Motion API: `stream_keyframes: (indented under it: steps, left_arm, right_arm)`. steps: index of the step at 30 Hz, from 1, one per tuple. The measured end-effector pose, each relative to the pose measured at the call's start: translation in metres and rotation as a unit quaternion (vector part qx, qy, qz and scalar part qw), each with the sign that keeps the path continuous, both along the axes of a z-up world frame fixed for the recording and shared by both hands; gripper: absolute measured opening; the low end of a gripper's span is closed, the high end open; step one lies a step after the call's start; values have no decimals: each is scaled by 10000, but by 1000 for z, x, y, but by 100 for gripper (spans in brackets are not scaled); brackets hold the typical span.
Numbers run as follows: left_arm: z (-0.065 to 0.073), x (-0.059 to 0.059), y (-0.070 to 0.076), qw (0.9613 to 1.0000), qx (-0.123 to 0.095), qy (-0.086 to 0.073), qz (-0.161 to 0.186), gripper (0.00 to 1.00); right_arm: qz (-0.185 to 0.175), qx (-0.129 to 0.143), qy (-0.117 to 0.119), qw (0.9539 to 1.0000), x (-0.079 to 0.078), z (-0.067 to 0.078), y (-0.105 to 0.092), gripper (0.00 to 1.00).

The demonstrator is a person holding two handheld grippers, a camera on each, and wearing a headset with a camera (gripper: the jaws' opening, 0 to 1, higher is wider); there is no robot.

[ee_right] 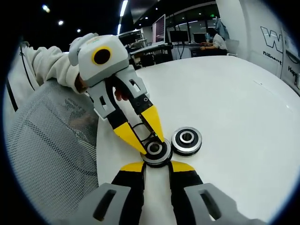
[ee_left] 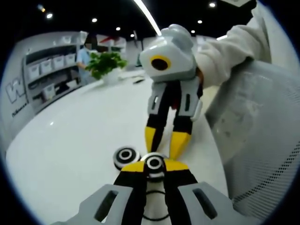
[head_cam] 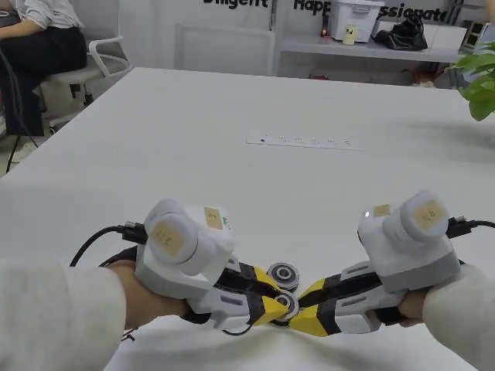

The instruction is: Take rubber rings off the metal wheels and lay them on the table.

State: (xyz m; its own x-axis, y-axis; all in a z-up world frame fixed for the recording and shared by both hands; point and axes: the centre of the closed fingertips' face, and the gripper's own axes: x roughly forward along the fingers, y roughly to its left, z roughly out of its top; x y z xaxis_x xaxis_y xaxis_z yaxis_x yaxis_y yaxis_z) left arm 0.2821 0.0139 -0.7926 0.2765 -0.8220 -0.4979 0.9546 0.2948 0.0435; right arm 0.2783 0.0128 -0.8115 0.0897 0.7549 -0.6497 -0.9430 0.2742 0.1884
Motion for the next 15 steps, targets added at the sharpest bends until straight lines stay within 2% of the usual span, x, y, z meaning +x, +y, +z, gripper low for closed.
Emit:
stream_keyframes:
  steps: [5,6,7,8,9,10,13,15]
  left_arm:
    - [0,1,0,10000,1,29,29,13]
    - [0,1,0,10000,6,26,27,13]
    - [0,1,0,10000,3,20,28,13]
    - [0,1,0,10000,-4,31,32,13]
    - [0,1,0,10000,-2,22,24,13]
    - [-1,1,0,10000,-1,18,25,13]
    - [-1,1,0,10000,1,12,29,13]
    - [-1,1,0,10000,7,-3,24,13]
  right_arm:
    - [-16,-9,82,10000,1,0,-3,13]
    - [-50,-53,72,9999,1,-2,-5,10]
    - [-60,-283,-97,9995,6,-6,-12,0]
    - [29,-71,-43,10000,1,-2,-7,0]
    - [-47,-66,45,10000,1,-2,-7,0]
    - [50,-106,-48,9999,1,-2,-7,0]
    - [-1,-140,-41,9999,2,-3,-6,0]
    - [-160,-203,73,9996,3,-2,-6,0]
